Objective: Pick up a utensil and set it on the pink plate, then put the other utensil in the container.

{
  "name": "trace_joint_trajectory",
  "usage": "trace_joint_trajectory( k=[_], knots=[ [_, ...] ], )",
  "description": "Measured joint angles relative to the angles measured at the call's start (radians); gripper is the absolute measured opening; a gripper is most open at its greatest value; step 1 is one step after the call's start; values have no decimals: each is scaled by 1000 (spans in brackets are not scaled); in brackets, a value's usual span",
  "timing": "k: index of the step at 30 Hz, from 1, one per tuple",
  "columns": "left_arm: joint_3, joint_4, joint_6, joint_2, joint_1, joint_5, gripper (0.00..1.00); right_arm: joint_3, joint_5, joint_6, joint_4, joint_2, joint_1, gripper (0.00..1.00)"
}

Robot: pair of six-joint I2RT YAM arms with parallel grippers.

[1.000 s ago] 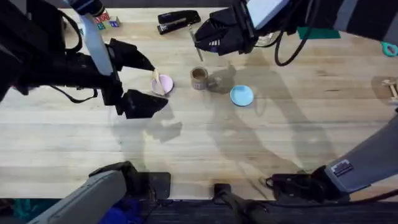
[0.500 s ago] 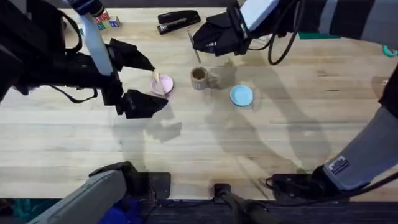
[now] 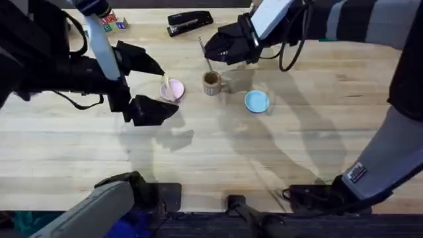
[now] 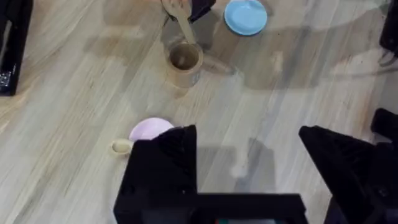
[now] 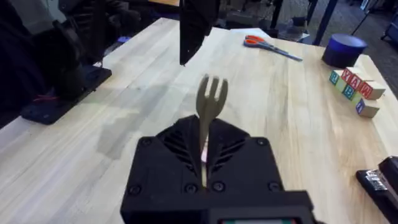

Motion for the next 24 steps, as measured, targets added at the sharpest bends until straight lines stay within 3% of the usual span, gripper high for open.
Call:
trace_joint_trajectory(
  k=[24],
  knots=[
    [0,0,0,0,0,0,995,1,-4,3,14,78,0,33]
  ],
)
